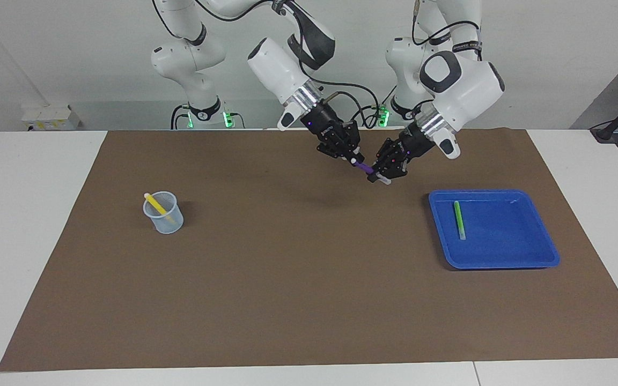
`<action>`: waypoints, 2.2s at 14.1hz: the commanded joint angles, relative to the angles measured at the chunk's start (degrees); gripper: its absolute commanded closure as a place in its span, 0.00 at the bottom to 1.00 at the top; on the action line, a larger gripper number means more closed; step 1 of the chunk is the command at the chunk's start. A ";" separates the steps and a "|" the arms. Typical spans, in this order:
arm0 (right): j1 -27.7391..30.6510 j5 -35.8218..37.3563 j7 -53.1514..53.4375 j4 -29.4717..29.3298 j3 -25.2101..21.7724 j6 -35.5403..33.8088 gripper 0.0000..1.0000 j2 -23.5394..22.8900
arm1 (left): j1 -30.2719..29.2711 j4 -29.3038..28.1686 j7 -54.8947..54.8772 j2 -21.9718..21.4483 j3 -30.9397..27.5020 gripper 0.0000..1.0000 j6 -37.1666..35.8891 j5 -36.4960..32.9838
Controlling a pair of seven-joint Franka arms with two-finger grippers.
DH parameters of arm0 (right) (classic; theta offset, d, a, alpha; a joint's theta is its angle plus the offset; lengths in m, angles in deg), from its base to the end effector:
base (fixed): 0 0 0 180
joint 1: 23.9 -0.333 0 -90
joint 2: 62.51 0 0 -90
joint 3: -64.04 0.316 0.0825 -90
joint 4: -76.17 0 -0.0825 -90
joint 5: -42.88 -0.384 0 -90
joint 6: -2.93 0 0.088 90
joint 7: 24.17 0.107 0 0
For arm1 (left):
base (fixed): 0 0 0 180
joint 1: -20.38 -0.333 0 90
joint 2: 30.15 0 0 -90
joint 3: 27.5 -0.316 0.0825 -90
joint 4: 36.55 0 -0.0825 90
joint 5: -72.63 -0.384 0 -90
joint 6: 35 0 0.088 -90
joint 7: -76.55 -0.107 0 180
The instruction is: Right arm passes pens to left for tray arrangement
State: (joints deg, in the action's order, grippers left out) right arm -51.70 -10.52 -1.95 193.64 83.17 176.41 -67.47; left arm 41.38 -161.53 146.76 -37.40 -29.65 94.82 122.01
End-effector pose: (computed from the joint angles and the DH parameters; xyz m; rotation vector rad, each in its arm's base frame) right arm 0.4570 0.3932 0.4810 -2.1669 0.5150 -0.4307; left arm 0.4982 -0.1903 0.4731 1.8777 1.5819 -0.4668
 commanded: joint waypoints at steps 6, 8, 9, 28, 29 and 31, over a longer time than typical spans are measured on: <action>0.02 -1.88 0.28 -0.32 0.12 0.45 1.00 0.05 | 0.54 -1.76 0.89 -3.39 -0.84 1.00 -1.75 0.72; 0.28 -2.05 0.28 -0.32 0.12 0.45 0.94 0.13 | 0.27 -1.67 0.63 -3.48 -0.93 1.00 -2.55 0.63; 0.46 -3.45 0.28 -0.58 0.12 0.36 0.47 0.22 | 0.27 -1.67 0.37 -3.48 -1.02 1.00 -2.99 0.54; 26.54 19.00 -38.44 -1.28 -0.50 -46.54 0.00 5.23 | -14.92 3.34 -48.73 -2.86 -1.37 1.00 -26.19 -22.56; 28.82 22.78 -42.57 -1.55 -0.50 -49.62 0.00 5.49 | -16.07 3.95 -52.60 -2.34 -1.28 1.00 -26.37 -25.10; 33.48 30.16 -48.56 -1.98 -0.50 -54.63 0.00 5.76 | -17.56 4.91 -59.02 -0.50 -1.37 1.00 -26.63 -28.80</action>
State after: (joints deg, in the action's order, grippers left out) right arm -22.54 13.86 -44.72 191.92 81.98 126.36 -62.86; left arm 25.59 -158.78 93.87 -39.91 -31.19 70.09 96.79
